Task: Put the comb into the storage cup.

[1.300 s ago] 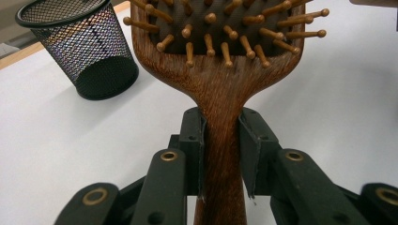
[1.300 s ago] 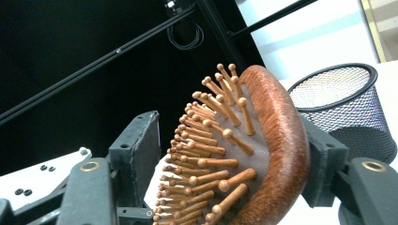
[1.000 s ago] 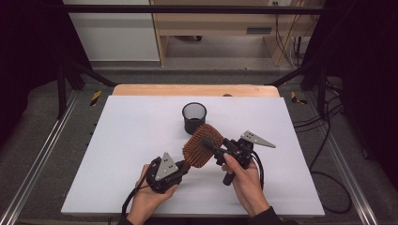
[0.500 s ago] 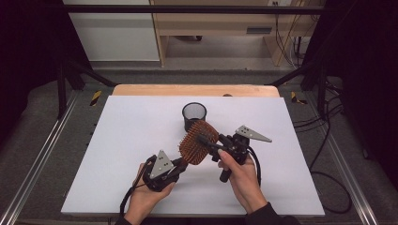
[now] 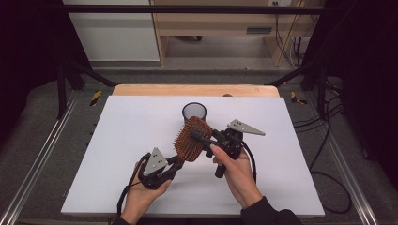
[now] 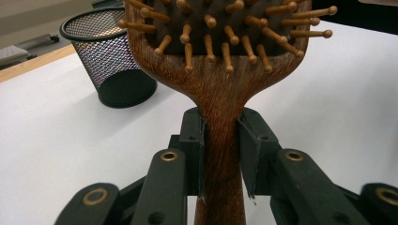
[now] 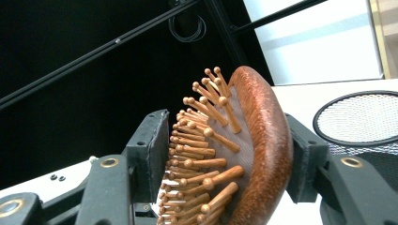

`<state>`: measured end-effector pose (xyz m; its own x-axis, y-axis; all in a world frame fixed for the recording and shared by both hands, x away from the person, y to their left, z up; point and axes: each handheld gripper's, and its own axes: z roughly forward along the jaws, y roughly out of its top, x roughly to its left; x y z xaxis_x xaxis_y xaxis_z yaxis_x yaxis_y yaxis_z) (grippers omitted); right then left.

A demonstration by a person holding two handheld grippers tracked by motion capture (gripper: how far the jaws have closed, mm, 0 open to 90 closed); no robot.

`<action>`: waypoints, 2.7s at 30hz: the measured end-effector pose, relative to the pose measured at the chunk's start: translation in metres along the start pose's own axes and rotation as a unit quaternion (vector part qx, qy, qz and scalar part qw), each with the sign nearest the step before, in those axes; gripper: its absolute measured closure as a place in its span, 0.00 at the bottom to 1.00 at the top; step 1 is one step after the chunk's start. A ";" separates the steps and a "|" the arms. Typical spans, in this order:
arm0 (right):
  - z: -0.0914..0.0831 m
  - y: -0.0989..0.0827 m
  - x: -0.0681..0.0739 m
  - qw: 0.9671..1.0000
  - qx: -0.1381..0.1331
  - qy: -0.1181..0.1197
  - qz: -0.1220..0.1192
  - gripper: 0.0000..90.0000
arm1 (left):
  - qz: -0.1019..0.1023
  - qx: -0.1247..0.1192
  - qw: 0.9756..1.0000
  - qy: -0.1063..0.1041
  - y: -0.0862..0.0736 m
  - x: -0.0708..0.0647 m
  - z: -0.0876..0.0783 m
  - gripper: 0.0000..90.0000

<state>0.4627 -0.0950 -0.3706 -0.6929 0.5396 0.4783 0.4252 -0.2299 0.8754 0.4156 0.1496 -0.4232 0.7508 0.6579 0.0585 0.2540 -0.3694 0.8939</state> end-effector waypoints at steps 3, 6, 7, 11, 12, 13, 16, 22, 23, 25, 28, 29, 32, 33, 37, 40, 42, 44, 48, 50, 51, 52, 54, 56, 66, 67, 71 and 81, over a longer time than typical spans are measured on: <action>0.004 0.000 0.000 1.000 0.003 0.002 0.003 0.47 | 0.000 0.000 1.000 0.003 0.000 0.000 -0.001 0.81; 0.006 0.000 0.001 1.000 0.004 0.001 0.007 0.47 | 0.003 0.000 1.000 0.008 0.001 0.000 -0.001 0.81; 0.007 0.000 0.001 1.000 0.002 0.001 0.007 0.47 | 0.002 0.000 1.000 0.008 0.001 0.000 -0.001 0.81; 0.007 0.000 0.001 1.000 0.002 0.004 0.011 0.48 | 0.001 -0.001 1.000 0.007 -0.001 0.000 0.000 0.81; 0.007 0.000 0.000 1.000 0.001 0.007 0.014 0.48 | 0.000 -0.002 1.000 0.006 -0.001 0.000 0.000 0.81; 0.006 0.000 0.000 1.000 -0.001 0.011 0.017 0.48 | -0.001 -0.002 1.000 0.006 -0.001 0.000 0.000 0.81; 0.007 0.000 0.000 1.000 -0.003 0.014 0.019 0.49 | 0.000 -0.003 1.000 0.008 -0.001 0.001 0.000 0.81; 0.009 0.000 0.004 1.000 -0.004 0.014 0.016 0.51 | -0.003 0.000 1.000 0.011 -0.002 0.001 0.000 0.81; 0.009 0.000 0.005 1.000 -0.005 0.013 0.016 0.52 | -0.004 -0.001 1.000 0.012 -0.002 0.001 0.000 0.81; 0.010 0.000 0.006 1.000 -0.006 0.015 0.013 0.53 | -0.004 -0.001 1.000 0.013 -0.002 0.002 0.000 0.81; 0.011 0.000 0.008 1.000 -0.005 0.015 0.009 0.54 | -0.005 -0.002 1.000 0.016 -0.002 0.002 -0.001 0.81; 0.012 0.001 0.009 1.000 -0.003 0.015 0.006 0.54 | -0.006 -0.002 1.000 0.015 -0.002 0.003 -0.001 0.81; 0.013 0.002 0.011 1.000 -0.002 0.013 -0.002 0.55 | -0.008 -0.003 1.000 0.016 -0.002 0.003 -0.001 0.81; 0.014 0.002 0.012 1.000 0.000 0.013 -0.005 0.55 | -0.009 -0.003 1.000 0.017 -0.002 0.003 -0.001 0.81; 0.015 0.004 0.014 1.000 0.005 0.006 -0.011 0.57 | -0.014 -0.004 1.000 0.017 -0.002 0.004 -0.001 0.81; 0.016 0.004 0.015 1.000 0.007 0.002 -0.015 0.57 | -0.016 -0.005 1.000 0.017 -0.003 0.004 -0.001 0.81; 0.017 0.004 0.016 1.000 0.007 0.002 -0.016 0.58 | -0.016 -0.006 1.000 0.018 -0.003 0.004 -0.001 0.81; 0.017 0.004 0.017 1.000 0.006 -0.001 -0.016 0.58 | -0.019 -0.005 1.000 0.019 -0.003 0.004 -0.001 0.81; 0.019 0.005 0.017 1.000 0.008 -0.001 -0.017 0.58 | -0.025 -0.008 0.999 0.020 -0.004 0.004 0.000 0.81; 0.019 0.005 0.017 1.000 0.008 -0.002 -0.017 0.58 | -0.026 -0.009 0.999 0.020 -0.004 0.004 0.000 0.81; 0.019 0.006 0.017 1.000 0.008 -0.002 -0.017 0.58 | -0.027 -0.011 0.999 0.020 -0.004 0.004 0.000 0.81; 0.019 0.006 0.017 1.000 0.007 -0.003 -0.017 0.58 | -0.028 -0.012 0.999 0.020 -0.004 0.004 0.000 0.81; 0.019 0.006 0.016 1.000 0.007 -0.003 -0.014 0.58 | -0.031 -0.016 0.999 0.022 -0.004 0.004 0.000 0.80; 0.019 0.007 0.016 1.000 0.006 -0.003 -0.014 0.58 | -0.035 -0.019 0.999 0.023 -0.004 0.005 -0.001 0.79; 0.018 0.010 0.010 1.000 -0.002 -0.015 -0.014 0.58 | -0.038 -0.029 0.999 0.024 -0.004 0.005 -0.003 0.74; 0.017 0.010 0.009 1.000 -0.002 -0.017 -0.012 0.58 | -0.038 -0.029 0.999 0.024 -0.004 0.005 -0.003 0.73; 0.015 0.012 0.005 1.000 -0.006 -0.022 -0.012 0.58 | -0.039 -0.032 0.998 0.030 -0.004 0.006 -0.005 0.68; 0.002 0.021 -0.013 0.999 -0.022 -0.047 -0.013 0.58 | -0.064 -0.057 0.993 0.076 -0.009 0.026 -0.021 0.42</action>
<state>0.4822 -0.1052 -0.3584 -0.6444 0.6197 0.4481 0.3806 -0.2483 0.8908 0.4201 0.1838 -0.4203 0.6141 0.7892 -0.0005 0.2647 -0.2055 0.9422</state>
